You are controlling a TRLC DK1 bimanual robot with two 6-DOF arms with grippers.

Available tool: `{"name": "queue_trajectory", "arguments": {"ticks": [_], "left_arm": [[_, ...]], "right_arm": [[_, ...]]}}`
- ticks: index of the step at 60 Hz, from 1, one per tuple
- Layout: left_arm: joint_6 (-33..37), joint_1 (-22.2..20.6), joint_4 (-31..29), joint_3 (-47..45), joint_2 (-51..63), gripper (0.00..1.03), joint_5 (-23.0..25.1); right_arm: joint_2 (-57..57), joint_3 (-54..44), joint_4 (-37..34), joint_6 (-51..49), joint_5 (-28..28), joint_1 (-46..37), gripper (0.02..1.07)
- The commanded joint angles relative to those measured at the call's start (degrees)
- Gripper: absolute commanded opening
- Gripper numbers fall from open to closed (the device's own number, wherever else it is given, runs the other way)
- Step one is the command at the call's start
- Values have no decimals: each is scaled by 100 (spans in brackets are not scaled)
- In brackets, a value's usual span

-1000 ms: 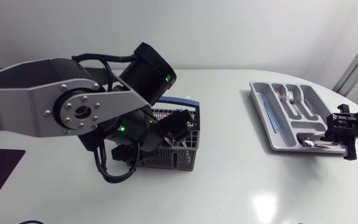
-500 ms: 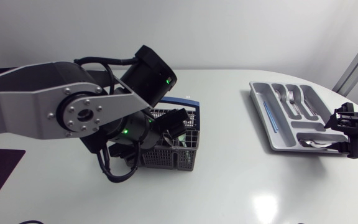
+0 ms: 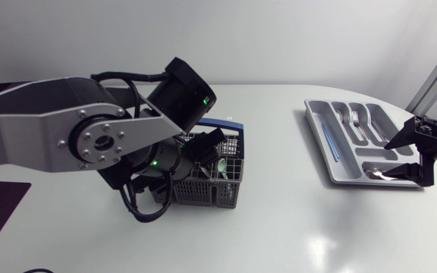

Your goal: Unload the cutlery basket into the drawer organizer.

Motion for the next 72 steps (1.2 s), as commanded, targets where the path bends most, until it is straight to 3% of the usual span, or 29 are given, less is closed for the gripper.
{"name": "queue_trajectory", "arguments": {"ticks": [1,7,14,39,72], "left_arm": [[-273,-22,3,-139,-89,60,-75],[-378,-5,-24,-139,-89,58,-66],[-651,57,-68,-157,-80,47,-66],[-879,153,3,-130,175,47,312],[-783,400,398,-192,456,42,813]], "right_arm": [[-357,-236,-190,578,-179,235,103],[-691,-385,-207,1114,-416,508,103],[-1095,-578,-207,1931,-645,903,103],[-2677,-1598,267,4181,-653,3039,102],[-2862,-1835,698,5192,-293,4401,102]]}}
